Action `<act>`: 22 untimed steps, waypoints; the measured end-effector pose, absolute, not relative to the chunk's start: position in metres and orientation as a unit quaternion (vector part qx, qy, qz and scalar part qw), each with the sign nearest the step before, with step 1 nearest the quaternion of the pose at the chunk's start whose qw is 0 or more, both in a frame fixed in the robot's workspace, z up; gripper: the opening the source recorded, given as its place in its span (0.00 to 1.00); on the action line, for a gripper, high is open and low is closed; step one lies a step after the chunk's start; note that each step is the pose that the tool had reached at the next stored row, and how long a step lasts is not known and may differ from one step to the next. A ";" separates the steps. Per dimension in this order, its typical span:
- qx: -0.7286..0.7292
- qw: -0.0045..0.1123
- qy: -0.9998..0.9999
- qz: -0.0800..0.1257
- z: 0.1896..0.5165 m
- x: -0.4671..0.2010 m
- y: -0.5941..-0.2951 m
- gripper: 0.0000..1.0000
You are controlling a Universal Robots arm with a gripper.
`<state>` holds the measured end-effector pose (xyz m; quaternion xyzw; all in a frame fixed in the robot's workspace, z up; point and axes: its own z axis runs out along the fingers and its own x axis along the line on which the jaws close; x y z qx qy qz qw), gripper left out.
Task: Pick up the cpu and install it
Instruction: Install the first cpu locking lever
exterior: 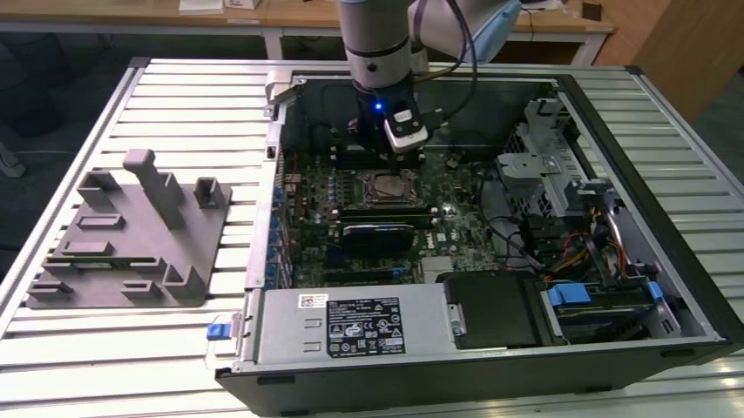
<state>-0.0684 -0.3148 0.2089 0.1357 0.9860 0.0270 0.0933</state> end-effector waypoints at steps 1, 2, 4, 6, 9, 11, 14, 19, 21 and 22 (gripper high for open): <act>0.135 0.093 0.986 0.023 0.209 -0.068 -0.315 0.11; 0.135 0.092 0.986 0.019 0.209 -0.068 -0.315 0.11; 0.134 0.091 0.987 0.013 0.209 -0.068 -0.316 0.11; 0.134 0.090 0.987 0.008 0.209 -0.068 -0.318 0.11; 0.134 0.088 0.987 0.005 0.209 -0.068 -0.322 0.11; 0.134 0.087 0.987 0.005 0.209 -0.068 -0.324 0.11; 0.134 0.086 0.987 0.004 0.209 -0.067 -0.328 0.11; 0.134 0.085 0.987 0.004 0.209 -0.067 -0.329 0.11; 0.134 0.079 0.988 0.002 0.209 -0.067 -0.329 0.11; 0.134 0.075 0.988 0.001 0.208 -0.067 -0.329 0.11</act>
